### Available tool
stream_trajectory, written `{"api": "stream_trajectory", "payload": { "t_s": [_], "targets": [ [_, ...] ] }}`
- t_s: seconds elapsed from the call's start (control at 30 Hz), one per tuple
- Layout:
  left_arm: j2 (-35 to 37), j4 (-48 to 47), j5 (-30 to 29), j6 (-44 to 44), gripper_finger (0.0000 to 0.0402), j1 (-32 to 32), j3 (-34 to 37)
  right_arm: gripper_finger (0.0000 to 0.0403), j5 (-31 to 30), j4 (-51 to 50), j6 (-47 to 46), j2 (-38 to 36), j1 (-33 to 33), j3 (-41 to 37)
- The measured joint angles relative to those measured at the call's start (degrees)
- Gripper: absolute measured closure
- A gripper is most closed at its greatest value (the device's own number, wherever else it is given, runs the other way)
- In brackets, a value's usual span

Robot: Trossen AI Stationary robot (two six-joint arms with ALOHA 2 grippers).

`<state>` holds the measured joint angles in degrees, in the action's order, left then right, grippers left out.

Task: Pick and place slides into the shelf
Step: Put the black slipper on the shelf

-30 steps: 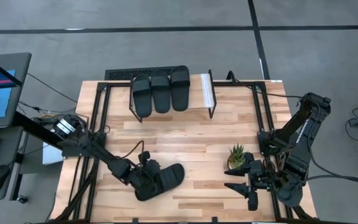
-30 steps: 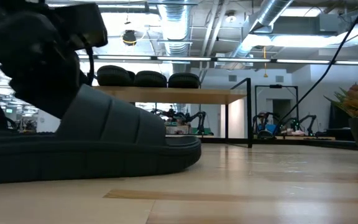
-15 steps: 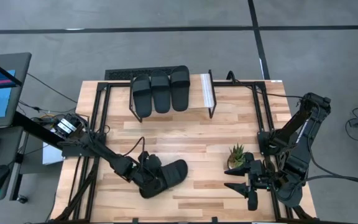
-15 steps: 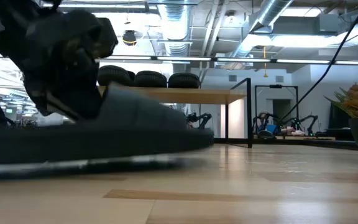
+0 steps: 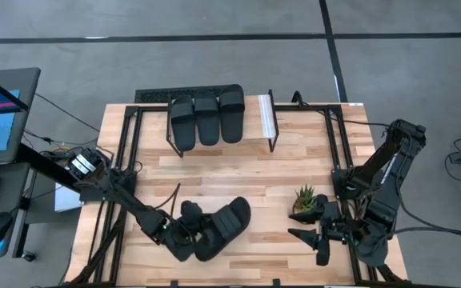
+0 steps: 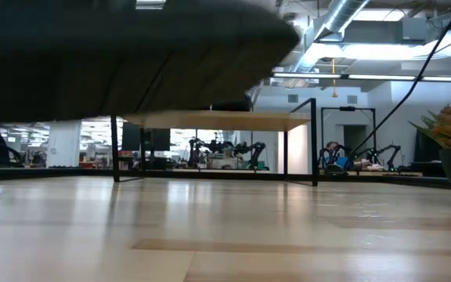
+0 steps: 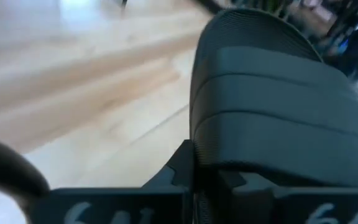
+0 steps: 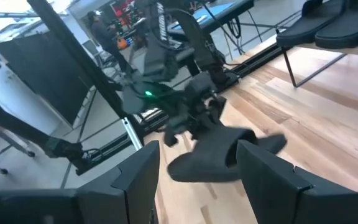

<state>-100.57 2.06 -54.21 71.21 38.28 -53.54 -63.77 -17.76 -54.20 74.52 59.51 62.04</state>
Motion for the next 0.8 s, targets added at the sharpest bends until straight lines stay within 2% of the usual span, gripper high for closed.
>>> {"api": "stream_trajectory", "payload": {
  "t_s": [0.1,0.2,0.4,0.53,0.63,0.8],
  "targets": [
    [0.00,-0.09,-3.53,-5.24,0.0401,-0.38,-4.18,0.0198,0.36,0.16,-0.88,1.77,-0.97,-0.01],
    [0.03,0.03,-4.63,-14.93,0.0401,-1.67,-9.46,0.0198,2.17,2.12,-0.21,3.67,-2.47,-0.07],
    [0.07,-0.97,-3.06,-34.14,0.0401,-5.73,-20.61,0.0198,14.58,11.56,13.18,5.28,-8.60,-0.07],
    [0.09,-7.30,-2.69,-39.37,0.0401,-9.29,-27.23,0.0198,22.55,18.61,20.50,3.62,-12.32,-0.07],
    [0.09,-11.78,-3.46,-41.62,0.0401,-11.86,-30.92,0.0198,27.69,20.36,26.24,1.75,-13.59,0.04],
    [0.09,-12.85,-3.70,-43.98,0.0401,-16.44,-33.78,0.0198,30.64,20.79,30.40,-1.68,-11.93,0.02]
  ]
}}
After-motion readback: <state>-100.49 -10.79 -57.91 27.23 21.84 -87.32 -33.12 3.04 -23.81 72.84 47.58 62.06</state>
